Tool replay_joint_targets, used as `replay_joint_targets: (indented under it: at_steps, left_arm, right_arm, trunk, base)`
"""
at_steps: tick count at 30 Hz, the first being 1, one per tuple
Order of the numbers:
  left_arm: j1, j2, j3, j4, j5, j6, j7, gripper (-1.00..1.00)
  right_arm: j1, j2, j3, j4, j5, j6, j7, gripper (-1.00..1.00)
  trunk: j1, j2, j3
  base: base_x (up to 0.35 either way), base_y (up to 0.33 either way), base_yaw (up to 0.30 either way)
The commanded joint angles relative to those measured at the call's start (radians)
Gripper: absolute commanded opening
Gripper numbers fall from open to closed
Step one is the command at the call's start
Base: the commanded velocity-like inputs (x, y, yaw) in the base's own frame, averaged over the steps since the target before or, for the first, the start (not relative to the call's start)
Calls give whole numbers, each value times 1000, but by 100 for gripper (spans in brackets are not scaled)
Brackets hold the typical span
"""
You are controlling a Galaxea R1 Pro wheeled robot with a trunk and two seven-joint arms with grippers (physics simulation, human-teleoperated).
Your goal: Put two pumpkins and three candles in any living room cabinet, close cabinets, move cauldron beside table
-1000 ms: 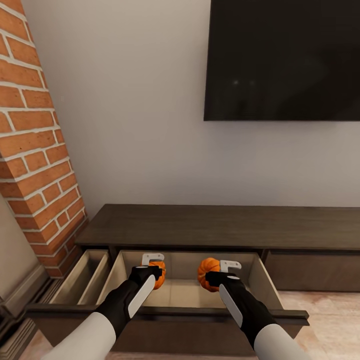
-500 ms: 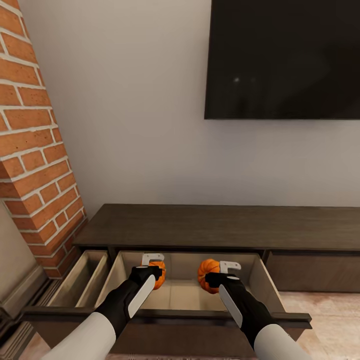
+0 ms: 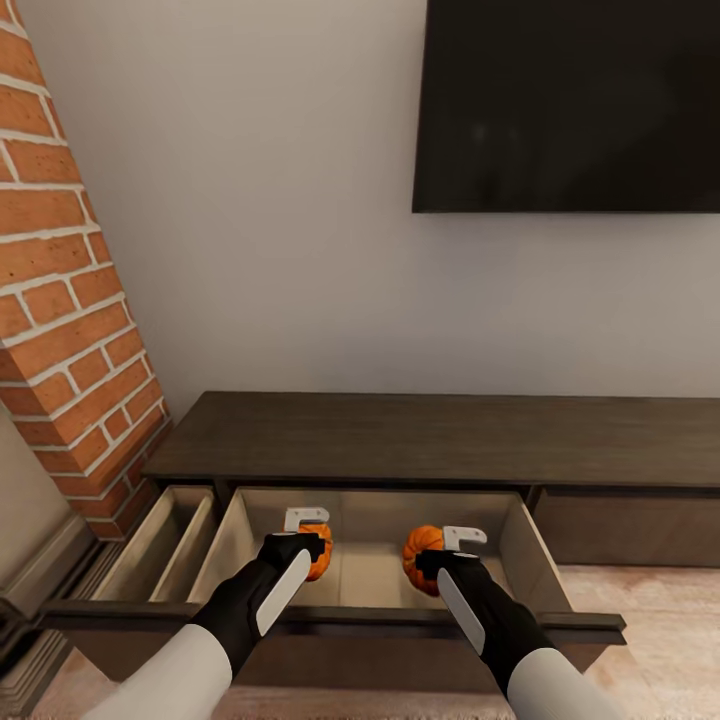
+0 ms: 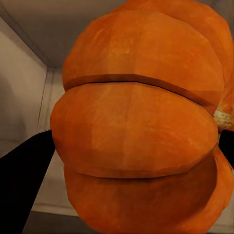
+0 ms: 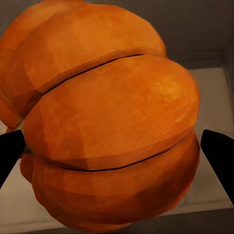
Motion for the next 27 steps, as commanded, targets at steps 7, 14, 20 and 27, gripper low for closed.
replay_joint_targets:
  at_steps: [7, 14, 20, 27]
  left_arm:
    - [-1, 1, -4, -1, 9, 1, 10, -100]
    - [-1, 0, -6, -2, 9, 1, 10, -100]
    - [-1, 0, -6, -6, 7, 1, 10, -100]
    - [-1, -1, -6, -6, 7, 1, 10, -100]
  right_arm:
    - [-1, -1, 5, -2, -8, 3, -12, -100]
    - [-1, -1, 5, -2, -8, -2, -13, -100]
    - [-1, -1, 5, -2, -9, -11, -13, -100]
    - [-1, -2, 3, -2, -10, -27, -13, -100]
  trunk:
    - [3, -2, -28]
    - [5, -3, -44]
    - [5, -3, -44]
    - [5, -3, -44]
  base:
    - [0, 0, 0]
    - [0, 0, 0]
    - [0, 0, 0]
    - [0, 0, 0]
